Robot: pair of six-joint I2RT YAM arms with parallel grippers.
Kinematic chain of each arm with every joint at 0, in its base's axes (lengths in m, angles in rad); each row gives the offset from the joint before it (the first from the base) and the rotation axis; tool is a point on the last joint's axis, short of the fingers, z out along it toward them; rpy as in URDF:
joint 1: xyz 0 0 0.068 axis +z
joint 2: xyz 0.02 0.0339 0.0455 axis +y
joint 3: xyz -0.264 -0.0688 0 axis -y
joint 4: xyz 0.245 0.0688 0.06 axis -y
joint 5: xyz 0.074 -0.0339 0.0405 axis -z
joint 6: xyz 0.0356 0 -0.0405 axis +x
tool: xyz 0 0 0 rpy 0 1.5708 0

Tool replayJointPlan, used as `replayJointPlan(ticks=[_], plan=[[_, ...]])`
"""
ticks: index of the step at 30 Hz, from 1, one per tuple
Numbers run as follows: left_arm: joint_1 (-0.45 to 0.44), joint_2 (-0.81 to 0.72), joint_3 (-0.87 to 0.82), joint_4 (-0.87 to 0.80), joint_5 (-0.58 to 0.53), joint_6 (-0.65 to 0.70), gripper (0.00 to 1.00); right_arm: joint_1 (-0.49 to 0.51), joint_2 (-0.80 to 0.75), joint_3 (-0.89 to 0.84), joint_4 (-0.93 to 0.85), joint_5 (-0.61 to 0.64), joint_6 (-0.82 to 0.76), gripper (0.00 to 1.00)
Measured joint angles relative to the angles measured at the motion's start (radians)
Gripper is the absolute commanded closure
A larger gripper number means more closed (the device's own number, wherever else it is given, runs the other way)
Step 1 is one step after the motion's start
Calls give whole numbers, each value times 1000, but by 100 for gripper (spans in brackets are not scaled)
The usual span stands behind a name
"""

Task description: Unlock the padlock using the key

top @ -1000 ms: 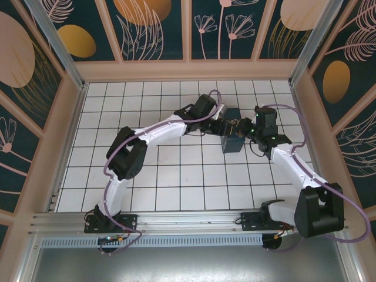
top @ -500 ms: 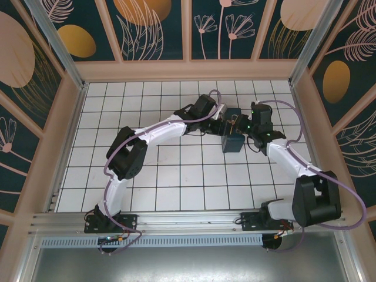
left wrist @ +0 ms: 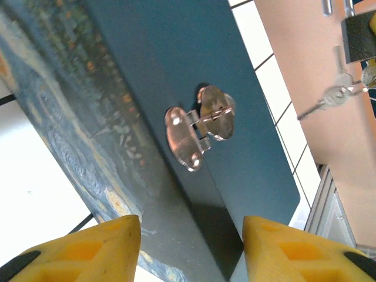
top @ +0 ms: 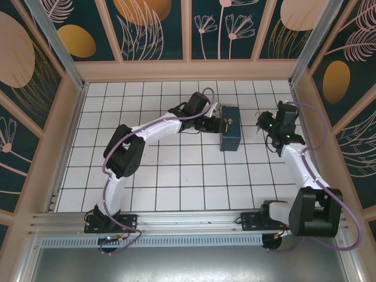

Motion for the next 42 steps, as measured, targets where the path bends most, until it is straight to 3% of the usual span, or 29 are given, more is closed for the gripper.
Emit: replayJointPlan(ticks=[6,10,12,15,17,20,23,27,33,42], plan=[[58,-18,-28,15,68,-13,48,-43,25,-187,34,-40,25,98],[66,-55,-41,23,85,-13,47,-43,70,-248,54,-58,43,68],[68,-80,-53,30,94,-13,47,-43,71,-249,61,-58,50,61],[69,-100,-62,34,93,-13,47,-43,51,-249,79,-63,50,59],[72,-100,-61,48,92,-13,48,-42,35,-246,98,-79,54,62],[77,-88,-61,85,93,-30,50,-30,62,-239,174,-146,79,86],[77,-73,-68,142,93,-51,51,4,167,-238,313,-240,135,96],[77,-67,-94,204,94,-79,51,43,339,-238,481,-327,212,99],[71,-47,-101,264,97,-111,51,93,474,-179,605,-402,277,100],[117,-105,-193,309,36,-113,51,244,591,-40,634,-363,308,100]])
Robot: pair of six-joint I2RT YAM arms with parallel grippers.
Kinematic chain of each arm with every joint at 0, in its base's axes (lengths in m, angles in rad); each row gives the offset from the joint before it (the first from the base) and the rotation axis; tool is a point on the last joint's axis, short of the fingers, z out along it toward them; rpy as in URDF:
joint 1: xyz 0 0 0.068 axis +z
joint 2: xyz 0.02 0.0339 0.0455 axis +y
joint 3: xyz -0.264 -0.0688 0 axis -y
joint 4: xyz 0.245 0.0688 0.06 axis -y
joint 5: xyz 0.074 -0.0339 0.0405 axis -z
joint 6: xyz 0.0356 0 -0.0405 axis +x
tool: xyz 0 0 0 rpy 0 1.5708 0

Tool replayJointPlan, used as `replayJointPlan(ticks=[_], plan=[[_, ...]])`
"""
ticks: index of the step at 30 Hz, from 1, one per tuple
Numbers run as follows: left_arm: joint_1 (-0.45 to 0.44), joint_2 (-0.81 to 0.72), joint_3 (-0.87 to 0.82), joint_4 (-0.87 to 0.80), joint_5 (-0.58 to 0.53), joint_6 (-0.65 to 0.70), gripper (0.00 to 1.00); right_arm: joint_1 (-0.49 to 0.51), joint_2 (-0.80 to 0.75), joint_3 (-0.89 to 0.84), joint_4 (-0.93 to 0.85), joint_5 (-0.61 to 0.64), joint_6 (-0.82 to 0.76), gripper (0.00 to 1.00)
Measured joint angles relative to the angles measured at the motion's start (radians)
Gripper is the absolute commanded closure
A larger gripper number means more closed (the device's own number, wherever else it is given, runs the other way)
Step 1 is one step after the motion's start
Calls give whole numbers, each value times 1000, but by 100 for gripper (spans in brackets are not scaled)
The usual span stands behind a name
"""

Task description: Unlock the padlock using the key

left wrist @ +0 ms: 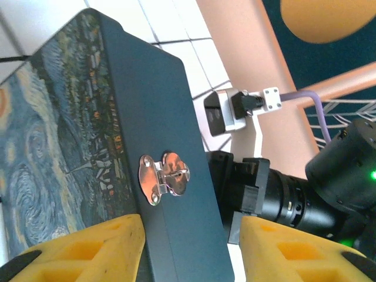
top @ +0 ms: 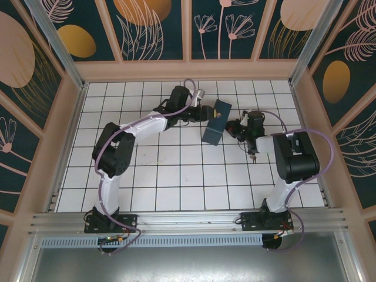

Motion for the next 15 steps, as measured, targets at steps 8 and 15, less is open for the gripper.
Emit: replayJointPlan(ticks=[8,15], plan=[[44,-195,-211,-1,-35,18,51,254,181,138,0,8,49,97],[39,-231,-326,-34,-78,27,51,293,210,183,-45,34,56,89]])
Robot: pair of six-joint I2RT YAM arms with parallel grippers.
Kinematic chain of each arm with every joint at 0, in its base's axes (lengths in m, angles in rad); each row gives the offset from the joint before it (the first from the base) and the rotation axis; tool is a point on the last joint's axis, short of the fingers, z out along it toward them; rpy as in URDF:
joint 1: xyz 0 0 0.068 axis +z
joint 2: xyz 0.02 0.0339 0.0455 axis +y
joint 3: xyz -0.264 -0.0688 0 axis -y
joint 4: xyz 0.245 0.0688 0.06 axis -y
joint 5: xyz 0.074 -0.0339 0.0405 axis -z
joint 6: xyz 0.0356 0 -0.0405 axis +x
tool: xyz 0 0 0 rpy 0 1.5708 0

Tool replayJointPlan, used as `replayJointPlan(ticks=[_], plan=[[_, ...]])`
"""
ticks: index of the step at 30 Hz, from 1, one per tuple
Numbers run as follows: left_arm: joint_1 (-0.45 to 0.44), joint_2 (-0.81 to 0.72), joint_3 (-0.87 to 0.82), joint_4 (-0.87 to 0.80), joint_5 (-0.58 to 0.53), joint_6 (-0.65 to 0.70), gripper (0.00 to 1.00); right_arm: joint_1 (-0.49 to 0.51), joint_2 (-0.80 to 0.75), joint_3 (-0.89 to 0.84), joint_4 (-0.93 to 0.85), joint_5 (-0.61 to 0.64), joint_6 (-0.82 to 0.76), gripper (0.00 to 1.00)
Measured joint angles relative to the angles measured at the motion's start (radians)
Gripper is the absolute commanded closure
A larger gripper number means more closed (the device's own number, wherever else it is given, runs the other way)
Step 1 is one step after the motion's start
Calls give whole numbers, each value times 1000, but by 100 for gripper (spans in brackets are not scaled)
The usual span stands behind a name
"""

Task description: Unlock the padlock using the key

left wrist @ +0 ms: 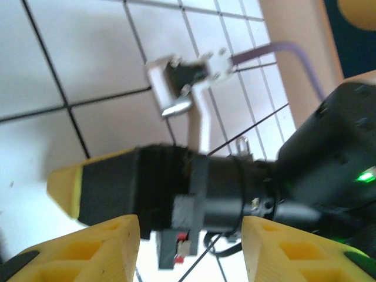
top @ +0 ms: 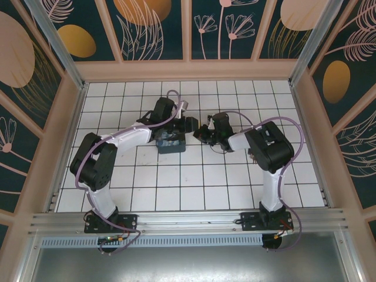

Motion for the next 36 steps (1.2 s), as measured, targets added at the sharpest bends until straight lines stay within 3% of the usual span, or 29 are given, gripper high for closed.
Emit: replayJointPlan(ticks=[4,7,8,9,10,11,12,15,19,22,25,31,36], plan=[[8,0,-23,-14,1,0,50,-6,-67,-6,-132,65,-36,86],[19,-23,-23,-32,-7,14,42,-22,-160,-34,-199,100,-78,73],[21,-43,-23,-46,-23,28,33,-27,-194,-42,-221,113,-93,63],[23,-64,-23,-60,-45,46,5,-30,-228,-48,-238,123,-114,50],[26,-97,-23,-78,-86,64,1,-32,-267,-55,-258,134,-143,32],[26,-137,-23,-97,-143,85,1,-35,-310,-59,-283,146,-177,5],[27,-172,-25,-106,-196,97,1,-39,-346,-62,-303,156,-209,1],[52,-313,-97,-76,-394,137,1,-86,-456,-68,-355,191,-311,1],[162,-497,-347,97,-690,202,1,-255,-621,-157,-325,258,-425,1],[240,-542,-536,230,-854,303,1,-354,-720,-252,-259,364,-510,1],[277,-544,-667,310,-964,423,2,-375,-748,-333,-182,441,-591,1],[366,-573,-910,622,-999,565,1,-419,-718,-529,25,528,-690,1],[465,-418,-942,883,-927,583,1,-459,-663,-726,356,566,-733,1]])
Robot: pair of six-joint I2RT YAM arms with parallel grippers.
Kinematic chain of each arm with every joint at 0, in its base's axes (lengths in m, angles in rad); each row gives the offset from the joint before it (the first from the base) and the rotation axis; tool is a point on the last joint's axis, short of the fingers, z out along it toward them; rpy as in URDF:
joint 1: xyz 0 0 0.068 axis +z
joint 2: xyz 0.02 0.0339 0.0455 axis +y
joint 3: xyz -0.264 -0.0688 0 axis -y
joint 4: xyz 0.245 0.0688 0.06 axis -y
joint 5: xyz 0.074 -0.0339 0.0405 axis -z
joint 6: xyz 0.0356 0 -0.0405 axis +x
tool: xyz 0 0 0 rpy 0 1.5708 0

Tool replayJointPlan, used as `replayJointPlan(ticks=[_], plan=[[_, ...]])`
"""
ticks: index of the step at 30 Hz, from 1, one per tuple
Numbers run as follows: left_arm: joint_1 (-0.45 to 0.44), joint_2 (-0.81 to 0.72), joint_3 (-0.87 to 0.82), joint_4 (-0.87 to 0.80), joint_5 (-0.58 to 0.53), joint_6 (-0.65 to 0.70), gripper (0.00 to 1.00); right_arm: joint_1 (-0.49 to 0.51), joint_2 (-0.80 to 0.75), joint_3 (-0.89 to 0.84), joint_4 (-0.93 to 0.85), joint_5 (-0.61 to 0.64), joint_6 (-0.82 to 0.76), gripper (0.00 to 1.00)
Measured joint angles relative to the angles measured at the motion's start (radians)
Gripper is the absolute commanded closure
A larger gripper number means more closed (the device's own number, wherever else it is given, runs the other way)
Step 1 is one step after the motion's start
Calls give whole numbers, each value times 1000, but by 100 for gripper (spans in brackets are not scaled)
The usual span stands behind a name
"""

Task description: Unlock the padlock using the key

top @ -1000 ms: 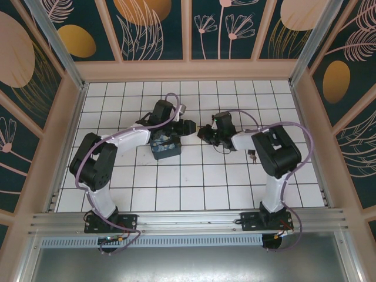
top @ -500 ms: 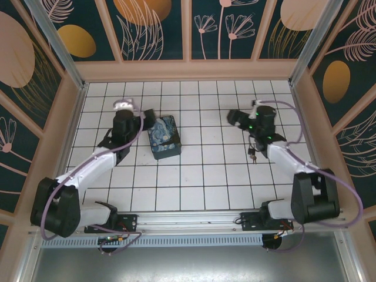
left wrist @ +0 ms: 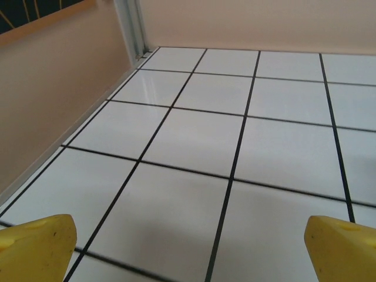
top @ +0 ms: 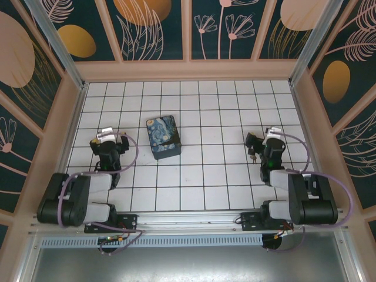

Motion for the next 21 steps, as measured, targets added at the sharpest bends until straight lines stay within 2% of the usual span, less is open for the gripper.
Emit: replayJointPlan(ticks=[5,10,21], plan=[[79,126,11,183,138,-3,1,-14,205,-48,381,-9,-43,1],[84,128,11,243,204,-3,1,-38,230,-15,399,-37,-50,1],[84,129,11,274,232,-3,1,-53,230,-1,432,-61,-49,1]])
